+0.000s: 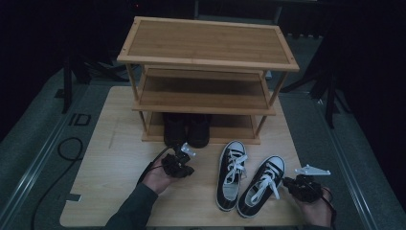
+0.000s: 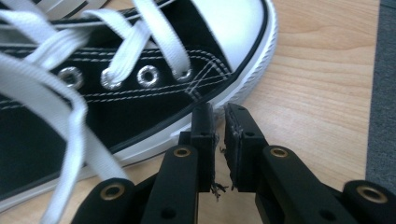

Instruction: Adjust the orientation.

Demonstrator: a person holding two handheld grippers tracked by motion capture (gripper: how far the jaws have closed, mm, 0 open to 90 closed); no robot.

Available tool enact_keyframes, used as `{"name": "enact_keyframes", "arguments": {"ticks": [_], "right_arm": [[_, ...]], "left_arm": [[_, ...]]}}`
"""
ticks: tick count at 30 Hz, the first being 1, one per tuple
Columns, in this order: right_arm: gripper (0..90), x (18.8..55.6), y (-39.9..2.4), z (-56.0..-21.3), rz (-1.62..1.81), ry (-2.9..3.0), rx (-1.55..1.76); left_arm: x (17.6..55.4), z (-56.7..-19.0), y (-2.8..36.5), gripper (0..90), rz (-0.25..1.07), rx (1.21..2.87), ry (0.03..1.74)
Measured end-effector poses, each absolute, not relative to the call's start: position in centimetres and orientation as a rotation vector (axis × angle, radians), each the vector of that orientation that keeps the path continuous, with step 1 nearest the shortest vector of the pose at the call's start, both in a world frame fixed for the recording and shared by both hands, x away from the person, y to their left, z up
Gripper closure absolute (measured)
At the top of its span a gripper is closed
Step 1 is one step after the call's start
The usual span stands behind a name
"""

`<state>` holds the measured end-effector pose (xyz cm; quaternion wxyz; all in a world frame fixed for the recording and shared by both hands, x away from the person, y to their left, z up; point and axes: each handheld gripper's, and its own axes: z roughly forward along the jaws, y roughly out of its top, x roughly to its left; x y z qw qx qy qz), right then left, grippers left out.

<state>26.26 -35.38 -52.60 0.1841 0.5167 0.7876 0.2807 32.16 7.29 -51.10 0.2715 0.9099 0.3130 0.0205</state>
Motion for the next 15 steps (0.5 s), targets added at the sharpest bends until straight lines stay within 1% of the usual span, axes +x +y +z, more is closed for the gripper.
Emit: {"name": "enact_keyframes", "arguments": {"ticks": [1,2,4,15], "right_arm": [[81.9,26.3,-35.4,-52.6,0.792,2.221,1.457],[86.6,26.0,-35.3,-52.5,0.790,2.252,1.441],[89.5,25.9,-35.1,-52.5,0.792,2.276,1.435],[90.0,25.1,-34.3,-52.2,0.803,2.364,1.384]], "left_arm": [[32.2,-51.1,7.3,87.6,0.055,2.450,0.843],[32.2,-51.1,7.5,87.6,0.055,2.448,0.848],[32.2,-51.1,7.6,87.7,0.056,2.444,0.856],[32.3,-51.2,8.9,87.4,0.065,2.423,0.886]]}}
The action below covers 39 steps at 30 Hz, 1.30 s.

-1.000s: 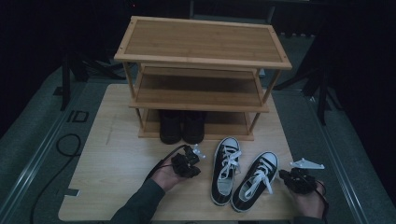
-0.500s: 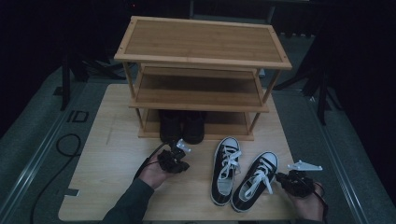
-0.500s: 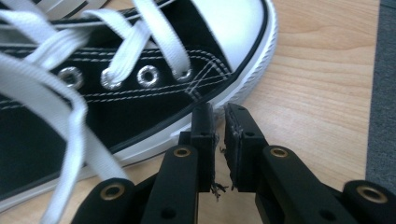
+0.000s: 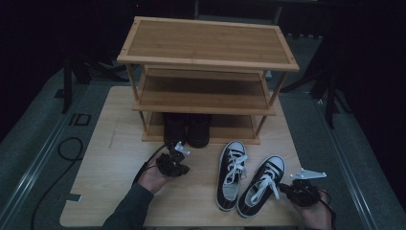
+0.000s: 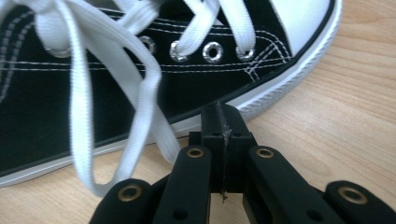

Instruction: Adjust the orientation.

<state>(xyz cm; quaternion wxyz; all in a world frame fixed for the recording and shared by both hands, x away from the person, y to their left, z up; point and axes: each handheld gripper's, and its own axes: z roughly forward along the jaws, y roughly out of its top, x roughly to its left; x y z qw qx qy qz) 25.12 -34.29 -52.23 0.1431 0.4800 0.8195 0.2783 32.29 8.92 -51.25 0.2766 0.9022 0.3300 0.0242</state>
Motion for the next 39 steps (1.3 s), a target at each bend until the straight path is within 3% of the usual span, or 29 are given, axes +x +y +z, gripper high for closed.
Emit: {"name": "enact_keyframes", "arguments": {"ticks": [39], "right_arm": [[90.0,25.4,-33.1,-53.3,0.842,2.448,1.374]], "left_arm": [[32.0,-52.1,10.1,86.6,0.047,2.421,0.919]]}}
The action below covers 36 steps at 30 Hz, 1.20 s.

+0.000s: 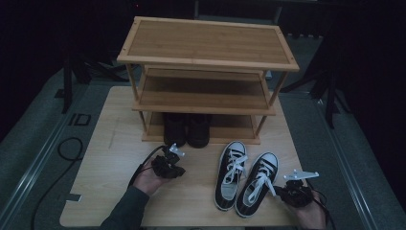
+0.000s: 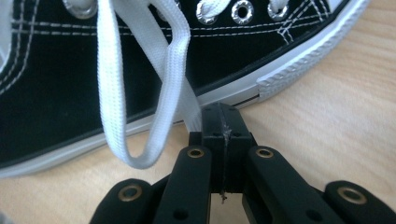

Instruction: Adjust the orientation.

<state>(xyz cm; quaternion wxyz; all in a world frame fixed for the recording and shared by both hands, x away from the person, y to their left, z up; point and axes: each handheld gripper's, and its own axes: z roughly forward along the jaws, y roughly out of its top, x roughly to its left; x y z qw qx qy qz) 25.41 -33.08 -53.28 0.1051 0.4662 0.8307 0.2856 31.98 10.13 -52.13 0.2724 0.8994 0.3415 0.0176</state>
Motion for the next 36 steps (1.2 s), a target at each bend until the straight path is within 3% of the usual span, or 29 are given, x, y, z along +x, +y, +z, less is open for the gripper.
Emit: {"name": "enact_keyframes", "arguments": {"ticks": [21,36], "right_arm": [[90.0,31.4,-31.4,-53.3,0.837,2.491,1.295],[90.0,33.8,-30.2,-52.8,0.820,2.508,1.239]], "left_arm": [[31.6,-52.5,9.8,86.6,0.030,2.426,0.912],[31.0,-52.9,5.6,86.8,-0.015,2.478,0.793]]}}
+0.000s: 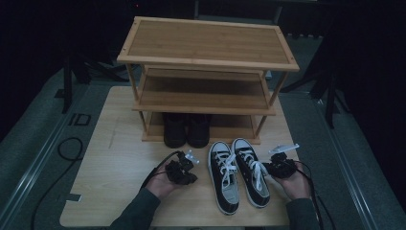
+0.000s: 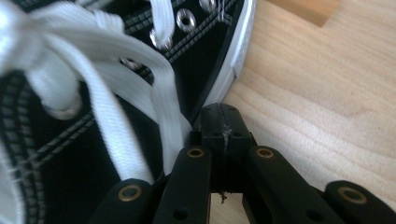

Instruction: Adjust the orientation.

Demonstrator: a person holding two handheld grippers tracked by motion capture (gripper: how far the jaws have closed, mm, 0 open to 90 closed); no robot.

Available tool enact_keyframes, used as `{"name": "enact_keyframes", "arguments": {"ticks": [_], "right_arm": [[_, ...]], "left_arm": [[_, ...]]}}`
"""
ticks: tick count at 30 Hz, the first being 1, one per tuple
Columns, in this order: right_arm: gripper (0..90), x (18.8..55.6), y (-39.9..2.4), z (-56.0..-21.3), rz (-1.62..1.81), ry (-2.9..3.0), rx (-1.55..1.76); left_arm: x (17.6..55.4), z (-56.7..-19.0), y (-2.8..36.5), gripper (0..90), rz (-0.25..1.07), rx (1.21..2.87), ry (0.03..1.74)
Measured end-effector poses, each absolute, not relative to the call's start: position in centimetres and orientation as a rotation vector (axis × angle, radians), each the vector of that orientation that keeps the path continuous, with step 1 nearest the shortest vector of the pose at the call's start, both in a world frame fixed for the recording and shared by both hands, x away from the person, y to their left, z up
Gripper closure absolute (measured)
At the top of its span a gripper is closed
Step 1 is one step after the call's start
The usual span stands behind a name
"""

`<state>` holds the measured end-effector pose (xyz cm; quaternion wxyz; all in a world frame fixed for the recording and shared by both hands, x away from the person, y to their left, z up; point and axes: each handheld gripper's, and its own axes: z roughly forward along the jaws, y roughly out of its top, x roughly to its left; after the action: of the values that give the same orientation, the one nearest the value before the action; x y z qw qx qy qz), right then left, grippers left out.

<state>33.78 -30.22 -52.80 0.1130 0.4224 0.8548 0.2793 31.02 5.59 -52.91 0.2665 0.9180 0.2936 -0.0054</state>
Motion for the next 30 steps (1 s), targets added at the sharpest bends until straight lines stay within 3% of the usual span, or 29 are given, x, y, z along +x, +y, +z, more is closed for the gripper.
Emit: {"name": "enact_keyframes", "arguments": {"ticks": [30], "right_arm": [[89.9,33.1,-32.4,-50.4,0.881,2.409,1.264]], "left_arm": [[30.2,-52.9,-1.9,89.9,-0.076,2.573,0.563]]}}
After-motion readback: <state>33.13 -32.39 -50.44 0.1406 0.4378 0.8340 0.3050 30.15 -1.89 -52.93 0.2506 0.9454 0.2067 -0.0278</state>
